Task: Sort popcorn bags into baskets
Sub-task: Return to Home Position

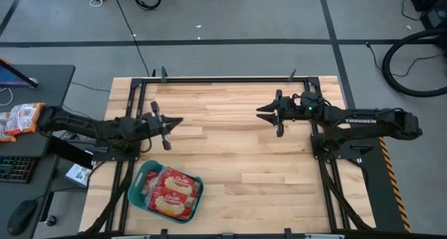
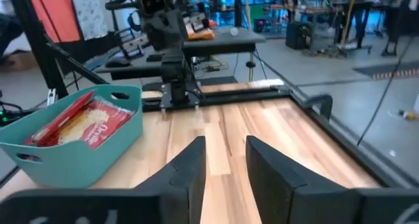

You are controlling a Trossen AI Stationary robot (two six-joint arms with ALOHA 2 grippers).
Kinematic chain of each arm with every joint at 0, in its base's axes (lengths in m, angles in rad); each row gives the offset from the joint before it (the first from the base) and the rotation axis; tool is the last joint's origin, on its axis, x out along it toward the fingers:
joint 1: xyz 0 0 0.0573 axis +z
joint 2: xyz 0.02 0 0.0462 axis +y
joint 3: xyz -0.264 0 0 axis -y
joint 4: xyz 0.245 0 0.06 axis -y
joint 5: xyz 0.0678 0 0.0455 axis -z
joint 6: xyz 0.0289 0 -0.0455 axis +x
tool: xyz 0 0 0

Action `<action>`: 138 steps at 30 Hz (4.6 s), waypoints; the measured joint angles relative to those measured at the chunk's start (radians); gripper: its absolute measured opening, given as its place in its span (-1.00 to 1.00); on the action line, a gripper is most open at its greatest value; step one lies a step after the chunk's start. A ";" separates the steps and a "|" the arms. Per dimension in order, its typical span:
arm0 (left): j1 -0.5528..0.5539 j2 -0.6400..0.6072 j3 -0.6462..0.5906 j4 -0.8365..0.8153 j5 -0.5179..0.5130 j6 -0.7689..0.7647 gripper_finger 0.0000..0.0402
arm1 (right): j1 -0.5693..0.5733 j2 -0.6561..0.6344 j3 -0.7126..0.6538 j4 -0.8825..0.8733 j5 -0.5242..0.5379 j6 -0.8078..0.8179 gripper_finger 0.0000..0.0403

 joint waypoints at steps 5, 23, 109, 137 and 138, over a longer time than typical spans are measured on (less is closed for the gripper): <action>0.003 -0.126 -0.060 0.002 -0.028 0.009 -0.94 | 0.002 -0.065 -0.108 0.085 0.069 0.090 -0.51; 0.002 -0.467 -0.197 -0.058 -0.046 0.034 -0.98 | 0.164 -0.336 -0.228 -0.047 0.420 0.175 -0.77; -0.004 -0.648 -0.337 -0.201 0.356 -0.333 -0.89 | 0.197 -0.572 -0.440 -0.055 0.543 0.283 -0.88; -0.004 -0.648 -0.338 -0.202 0.356 -0.334 -0.89 | 0.197 -0.572 -0.440 -0.056 0.543 0.282 -0.88; -0.004 -0.648 -0.338 -0.202 0.356 -0.334 -0.89 | 0.197 -0.572 -0.440 -0.056 0.543 0.282 -0.89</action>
